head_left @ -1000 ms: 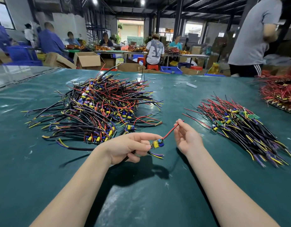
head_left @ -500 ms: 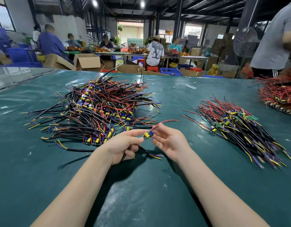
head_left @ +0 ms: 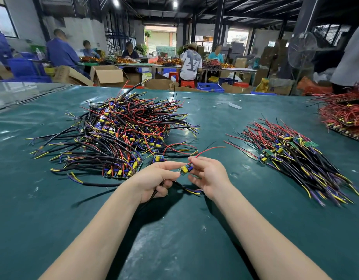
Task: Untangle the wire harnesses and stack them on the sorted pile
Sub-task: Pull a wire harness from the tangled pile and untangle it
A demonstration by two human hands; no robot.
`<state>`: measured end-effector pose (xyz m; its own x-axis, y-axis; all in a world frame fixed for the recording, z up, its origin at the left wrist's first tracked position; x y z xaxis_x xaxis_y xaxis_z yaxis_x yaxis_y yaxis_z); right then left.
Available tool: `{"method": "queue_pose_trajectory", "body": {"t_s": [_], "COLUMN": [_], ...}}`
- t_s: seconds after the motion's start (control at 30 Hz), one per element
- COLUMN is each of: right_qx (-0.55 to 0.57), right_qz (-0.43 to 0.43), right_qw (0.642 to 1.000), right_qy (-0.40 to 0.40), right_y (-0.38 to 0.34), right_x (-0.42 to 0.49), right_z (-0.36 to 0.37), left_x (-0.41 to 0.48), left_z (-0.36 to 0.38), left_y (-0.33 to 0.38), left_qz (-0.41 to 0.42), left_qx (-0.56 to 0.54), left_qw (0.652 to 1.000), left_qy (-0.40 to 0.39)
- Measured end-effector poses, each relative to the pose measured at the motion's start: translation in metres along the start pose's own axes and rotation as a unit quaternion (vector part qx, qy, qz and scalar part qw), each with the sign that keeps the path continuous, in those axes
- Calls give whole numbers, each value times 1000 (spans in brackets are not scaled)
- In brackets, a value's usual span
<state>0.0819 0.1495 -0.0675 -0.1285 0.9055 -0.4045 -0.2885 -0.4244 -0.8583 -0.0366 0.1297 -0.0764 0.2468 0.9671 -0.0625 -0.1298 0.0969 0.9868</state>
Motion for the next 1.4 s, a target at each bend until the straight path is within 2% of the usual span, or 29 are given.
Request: {"method": "queue_pose_trajectory", "body": {"t_s": [0.2,0.4,0.83,1.0,1.17,1.4], "right_qx": [-28,16,84,134,155,186], "right_qz": [-41,-83,-37,-84,-81,-55], "right_qw": [998,994,993,982,981,975], "right_qy": [34,71,78,107,85,106], "right_y": [-6,-14,-17,-33,-34,-32], "right_x": [-1,0,12,13,16,19], "right_z": [-4,-14,-36,-68,-66,-78], "left_x": [0,-2,-7,-11,-15,-15], "left_z": [3,9,11,10,5,14], "left_y": [1,2,1,0,2,2], "left_qz": [-1,-2,-20,-46,-42,-36], "left_qx": [10,24,40,95,101,163], "left_qw": [1000,999,997,993,993,981], "left_qy": [-12,-44,-58,-52,-51,-95]}}
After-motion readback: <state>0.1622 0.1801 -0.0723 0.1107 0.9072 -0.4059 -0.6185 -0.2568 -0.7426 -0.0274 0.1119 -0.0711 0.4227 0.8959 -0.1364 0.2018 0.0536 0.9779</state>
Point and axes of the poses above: each hand's wrist, its own x-axis towards the middle knuckle, its own z-axis out of the palm, y = z × x, the point moved 7 cm from there along x, towards the middle knuckle, and after that the axes turned 13 degrees about z, right-handed, at the moved point
